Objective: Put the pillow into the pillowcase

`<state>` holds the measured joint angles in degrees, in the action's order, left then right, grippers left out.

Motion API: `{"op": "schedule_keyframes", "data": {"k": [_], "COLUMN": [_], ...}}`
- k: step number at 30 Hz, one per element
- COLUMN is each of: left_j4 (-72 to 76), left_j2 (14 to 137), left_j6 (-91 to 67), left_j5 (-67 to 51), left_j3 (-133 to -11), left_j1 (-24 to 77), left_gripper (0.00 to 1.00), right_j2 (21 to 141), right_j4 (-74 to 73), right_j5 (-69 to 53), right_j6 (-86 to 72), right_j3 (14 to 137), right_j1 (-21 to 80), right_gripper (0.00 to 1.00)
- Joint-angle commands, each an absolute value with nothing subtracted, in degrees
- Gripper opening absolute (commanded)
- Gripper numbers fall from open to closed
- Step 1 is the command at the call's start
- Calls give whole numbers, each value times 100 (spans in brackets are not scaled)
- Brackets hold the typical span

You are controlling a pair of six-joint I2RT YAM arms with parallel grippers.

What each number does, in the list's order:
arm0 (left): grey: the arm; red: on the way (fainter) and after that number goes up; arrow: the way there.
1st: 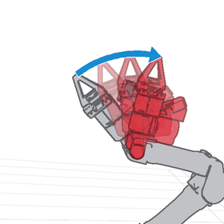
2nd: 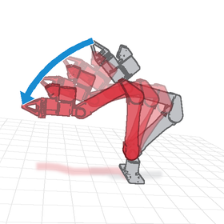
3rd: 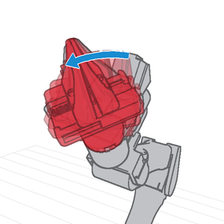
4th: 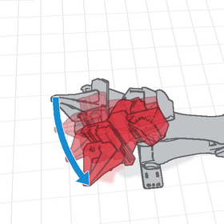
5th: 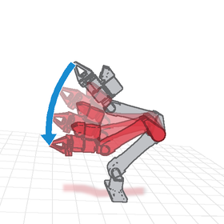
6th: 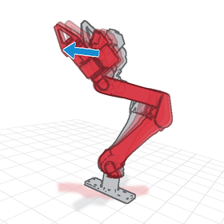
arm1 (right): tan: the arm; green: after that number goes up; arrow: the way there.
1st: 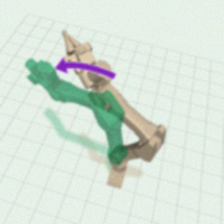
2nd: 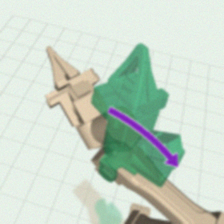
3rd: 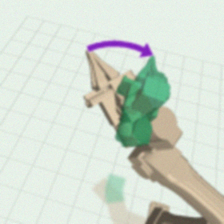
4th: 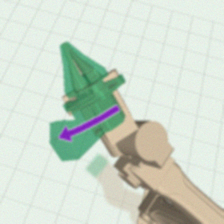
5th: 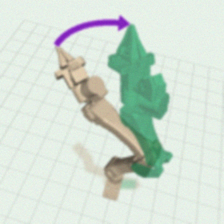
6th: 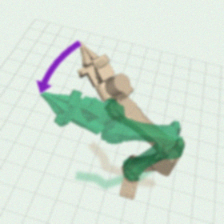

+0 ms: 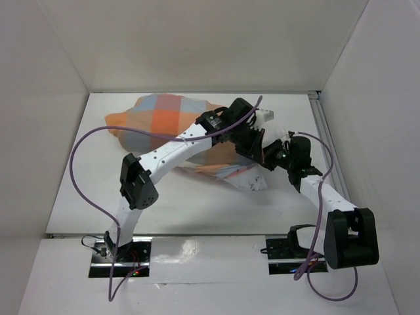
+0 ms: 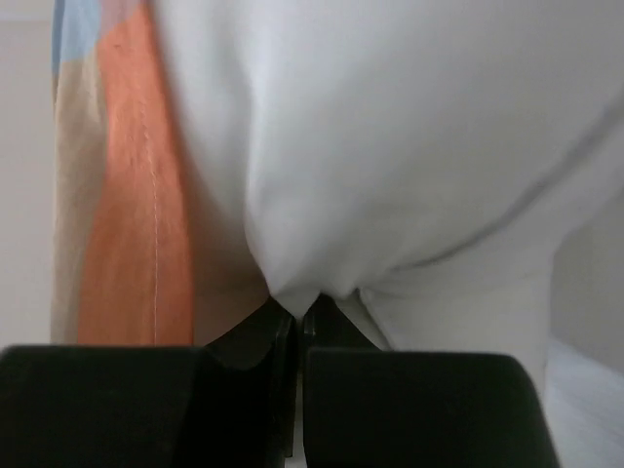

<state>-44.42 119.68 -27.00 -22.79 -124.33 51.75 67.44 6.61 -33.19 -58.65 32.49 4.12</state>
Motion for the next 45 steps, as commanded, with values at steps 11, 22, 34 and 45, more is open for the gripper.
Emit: {"op": "schedule_keyframes", "data": {"k": [11, 22, 34, 45], "left_j4": [-5089, -2401, -1257, -2179], "left_j2": [10910, 8191, 9105, 9940], "left_j6": [-2488, -3735, -4024, -4825], "left_j5": [-814, 1575, 2715, 4034], "left_j3": [-12282, -6796, -6056, -6811], "left_j1": [5035, 5880, 6003, 6003], "left_gripper": [72, 50, 82, 7], "right_j2": [6574, 6705, 6820, 6820], "right_j4": [2646, 2355, 2180, 2074], "right_j5": [-2435, -2540, -2593, -2593], "right_j6": [-7339, -7058, -6882, -6829], "right_j3": [2830, 3199, 3559, 3621], "right_j1": [1055, 940, 940, 940], "right_gripper": [0, 0, 0, 0]}}
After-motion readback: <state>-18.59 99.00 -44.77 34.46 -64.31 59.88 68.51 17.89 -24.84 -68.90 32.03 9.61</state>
